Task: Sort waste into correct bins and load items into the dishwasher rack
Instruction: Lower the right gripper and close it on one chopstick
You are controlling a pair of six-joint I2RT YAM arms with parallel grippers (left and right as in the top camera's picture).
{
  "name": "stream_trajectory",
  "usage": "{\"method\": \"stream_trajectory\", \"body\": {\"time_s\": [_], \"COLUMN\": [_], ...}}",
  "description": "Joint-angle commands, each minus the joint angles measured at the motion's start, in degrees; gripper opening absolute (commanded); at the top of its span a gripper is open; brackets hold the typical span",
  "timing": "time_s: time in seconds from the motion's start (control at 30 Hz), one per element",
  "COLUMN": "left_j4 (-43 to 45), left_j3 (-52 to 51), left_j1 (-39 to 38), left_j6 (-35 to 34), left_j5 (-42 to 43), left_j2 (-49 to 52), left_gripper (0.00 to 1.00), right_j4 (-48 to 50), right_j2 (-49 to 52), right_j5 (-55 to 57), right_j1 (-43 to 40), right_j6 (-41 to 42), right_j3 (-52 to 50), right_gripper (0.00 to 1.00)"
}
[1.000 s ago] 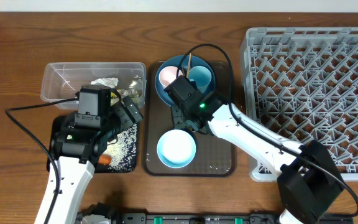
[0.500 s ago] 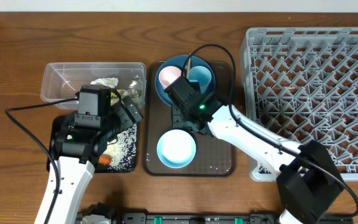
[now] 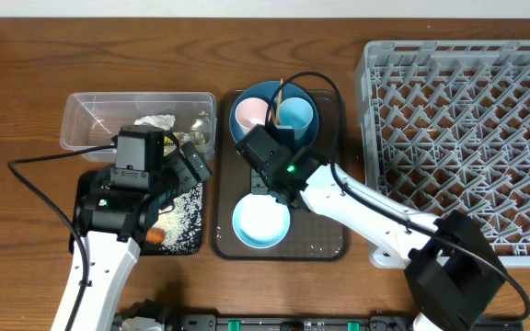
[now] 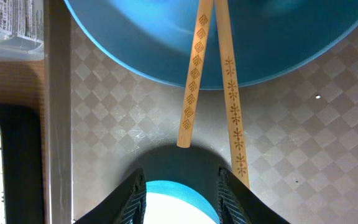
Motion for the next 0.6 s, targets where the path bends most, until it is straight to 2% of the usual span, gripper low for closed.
{"method": "stream_trajectory", "body": {"time_s": [0.0,0.2,0.57], "left_j4": [0.0,-0.02,-0.02], "left_j3": [0.83,0.83,0.83], "left_j1": [0.22,0.22,0.22], "left_j6": [0.17,0.17,0.17], "left_j5": [-0.52,-0.52,-0.52], "left_j2": [0.17,0.17,0.17], "left_gripper": [0.98,0.98,0.98], "right_j4": [0.46,5.09,7.8], "right_j2": [0.35,0.35,0.35], "right_j5": [2.67,2.6,3.65], "right_j1": [0.44,0.44,0.46], "right_j6": [1.46,1.84,5.79], "right_j3": [-1.27,-3.78,-5.84], "right_gripper": [0.38,0.4,0.4]}}
